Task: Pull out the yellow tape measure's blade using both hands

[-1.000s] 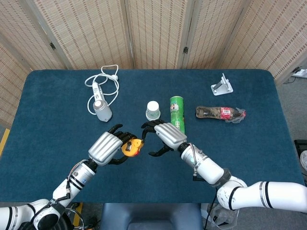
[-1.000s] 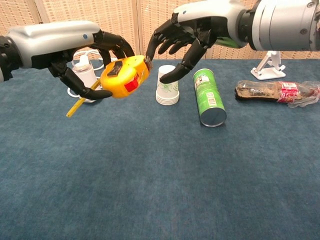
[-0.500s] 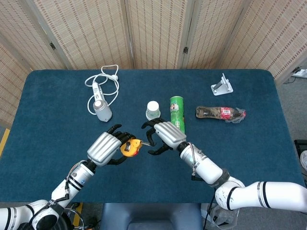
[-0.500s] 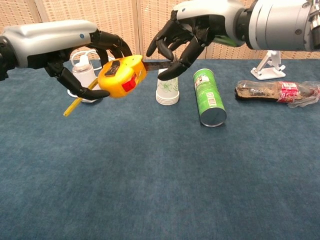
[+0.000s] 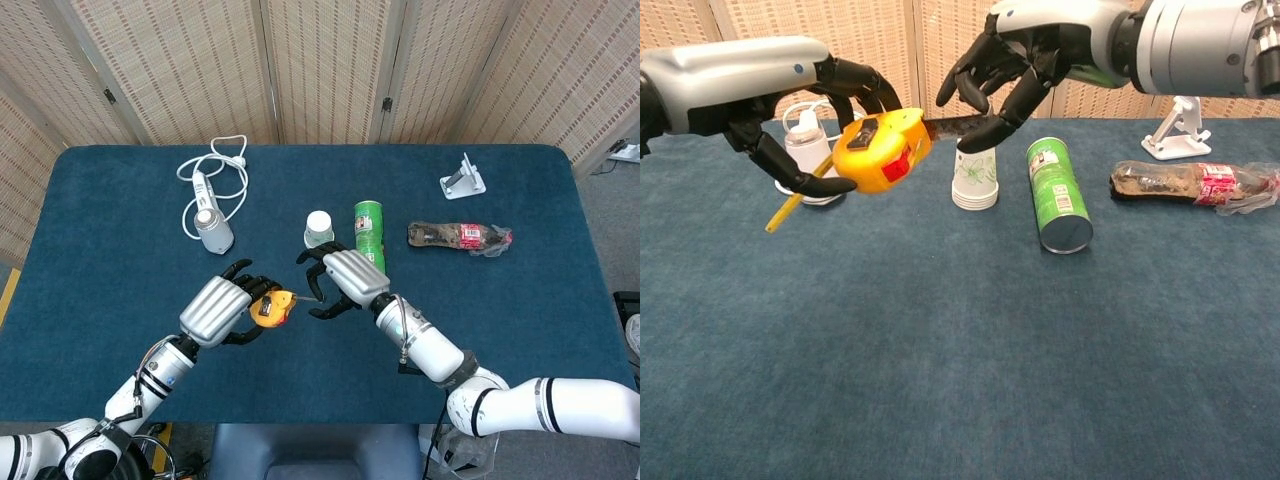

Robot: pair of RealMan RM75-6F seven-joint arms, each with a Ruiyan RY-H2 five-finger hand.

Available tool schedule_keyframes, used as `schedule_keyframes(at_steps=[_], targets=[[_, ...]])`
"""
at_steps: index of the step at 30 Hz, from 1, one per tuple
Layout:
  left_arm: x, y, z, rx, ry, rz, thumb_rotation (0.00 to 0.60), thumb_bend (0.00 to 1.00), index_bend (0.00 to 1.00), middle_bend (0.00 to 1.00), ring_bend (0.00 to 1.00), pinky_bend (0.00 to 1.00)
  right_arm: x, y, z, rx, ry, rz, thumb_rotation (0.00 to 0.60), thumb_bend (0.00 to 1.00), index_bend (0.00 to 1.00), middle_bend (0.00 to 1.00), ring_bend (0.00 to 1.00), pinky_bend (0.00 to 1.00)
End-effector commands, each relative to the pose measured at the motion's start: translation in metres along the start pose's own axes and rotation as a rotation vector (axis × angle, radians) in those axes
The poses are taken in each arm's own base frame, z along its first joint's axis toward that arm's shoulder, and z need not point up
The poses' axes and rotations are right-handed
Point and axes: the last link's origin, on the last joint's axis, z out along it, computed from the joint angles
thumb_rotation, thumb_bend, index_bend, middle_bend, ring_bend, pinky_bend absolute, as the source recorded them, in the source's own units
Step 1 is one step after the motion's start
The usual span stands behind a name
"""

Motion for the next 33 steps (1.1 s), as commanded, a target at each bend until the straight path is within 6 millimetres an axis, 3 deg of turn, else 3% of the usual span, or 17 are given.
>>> schedule_keyframes(at_steps=[1,25,33], targets=[[0.001,0.000,0.000,-0.001,0.007,-0.004,0.600,0.42,0.55,0.53,0.46,0.16,0.000,0.001,0.001,-0.006,0.003,0.001,0.600,0.23,0.72,0.26,0.18,0.11],[-0.003,-0.007,-0.006,0.010,0.019,0.024,0.600,0.42,0.56,0.54,0.47,0.16,0.003,0.002,0.003,-0.023,0.024,0.002,0.600,0.23,0.74,0.29,0.20,0.12],[-0.008,-0.009,-0.006,0.017,0.014,0.038,0.600,0.42,0.56,0.54,0.47,0.16,0.002,0.003,0.004,-0.028,0.020,0.001,0.600,0.35,0.74,0.29,0.20,0.12]])
